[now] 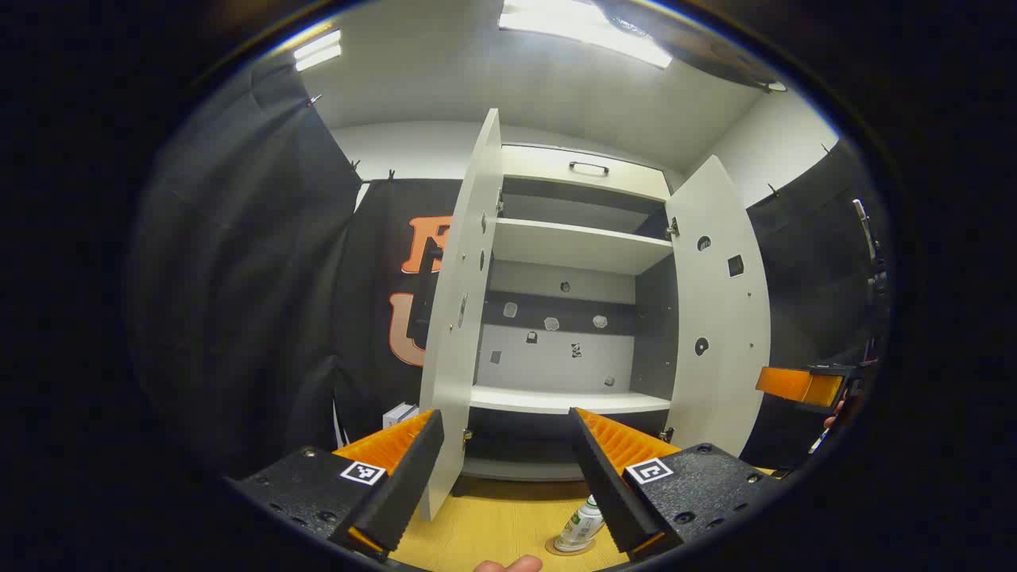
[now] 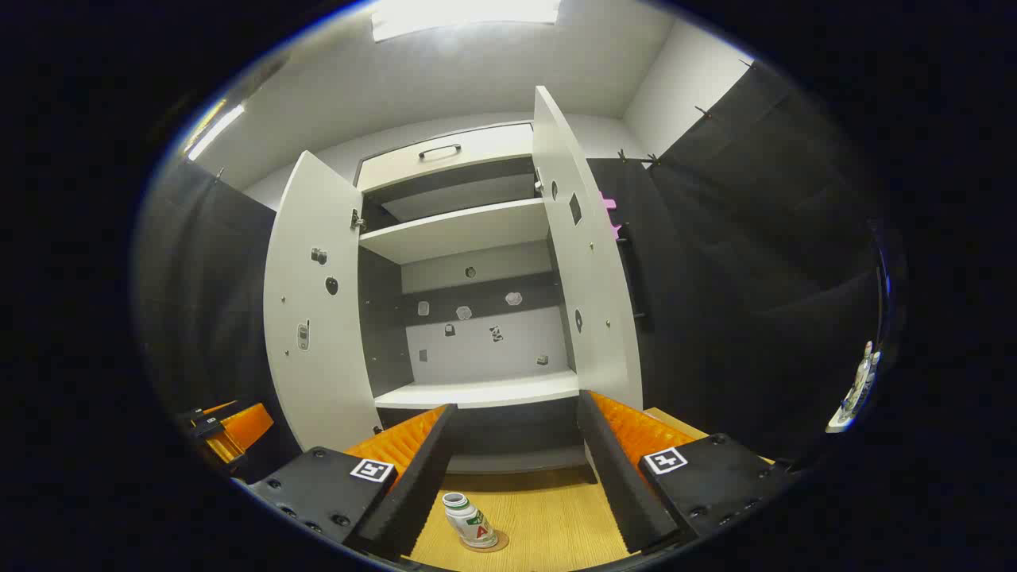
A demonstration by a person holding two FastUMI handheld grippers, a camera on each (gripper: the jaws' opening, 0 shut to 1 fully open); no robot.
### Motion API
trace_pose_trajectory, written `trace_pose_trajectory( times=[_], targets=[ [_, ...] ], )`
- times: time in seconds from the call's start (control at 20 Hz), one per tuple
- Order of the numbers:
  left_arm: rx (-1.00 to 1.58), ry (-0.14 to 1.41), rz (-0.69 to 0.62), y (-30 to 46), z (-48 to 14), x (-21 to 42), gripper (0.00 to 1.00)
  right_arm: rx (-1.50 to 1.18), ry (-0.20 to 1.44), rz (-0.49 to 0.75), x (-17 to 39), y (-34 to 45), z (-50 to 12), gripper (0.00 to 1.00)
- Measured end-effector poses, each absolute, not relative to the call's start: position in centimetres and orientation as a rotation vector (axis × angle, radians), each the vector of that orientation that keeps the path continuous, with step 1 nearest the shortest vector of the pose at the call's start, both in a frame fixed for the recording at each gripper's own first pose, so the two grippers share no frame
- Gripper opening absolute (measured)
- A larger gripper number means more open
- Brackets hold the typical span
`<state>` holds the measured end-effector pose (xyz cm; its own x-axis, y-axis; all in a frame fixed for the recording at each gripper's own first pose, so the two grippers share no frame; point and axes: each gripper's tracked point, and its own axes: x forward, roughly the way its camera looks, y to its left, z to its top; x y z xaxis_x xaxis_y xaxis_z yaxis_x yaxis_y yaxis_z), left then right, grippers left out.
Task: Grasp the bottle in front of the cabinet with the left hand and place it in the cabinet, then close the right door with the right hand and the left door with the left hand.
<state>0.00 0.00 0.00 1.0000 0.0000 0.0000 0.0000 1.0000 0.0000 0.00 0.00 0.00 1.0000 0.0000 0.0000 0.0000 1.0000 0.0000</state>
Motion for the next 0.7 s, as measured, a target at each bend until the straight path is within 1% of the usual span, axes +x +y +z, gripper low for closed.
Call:
trace_pose_trajectory(
  times=[0.35, 0.4, 0.45, 0.5, 0.55, 0.6, 0.65, 0.7],
  targets=[
    [-0.007, 0.004, 0.001, 0.08, -0.28, -0.04, 0.95, -0.009, 0.016, 0.009, -0.1, 0.36, -0.32, 0.98],
    [-0.009, 0.005, 0.002, 0.16, -0.35, -0.16, 0.92, -0.01, 0.017, 0.01, -0.17, 0.41, -0.39, 0.98],
    [-0.011, 0.007, 0.004, 0.3, -0.41, -0.18, 0.92, -0.01, 0.018, 0.01, -0.17, 0.46, -0.37, 0.98],
    [-0.014, 0.008, 0.007, 0.36, -0.48, -0.23, 0.95, -0.01, 0.018, 0.011, -0.18, 0.46, -0.34, 0.98],
    [-0.015, 0.008, 0.009, 0.47, -0.47, -0.25, 0.95, -0.011, 0.019, 0.011, -0.18, 0.55, -0.31, 0.98],
    [-0.014, 0.008, 0.011, 0.56, -0.49, -0.22, 0.92, -0.012, 0.02, 0.012, -0.29, 0.5, -0.4, 0.98],
    [-0.013, 0.007, 0.013, 0.6, -0.44, -0.18, 0.95, -0.014, 0.019, 0.012, -0.21, 0.57, -0.32, 0.98],
    [-0.012, 0.006, 0.014, 0.65, -0.36, -0.12, 0.95, -0.016, 0.019, 0.012, -0.15, 0.63, -0.26, 0.98]
  ],
)
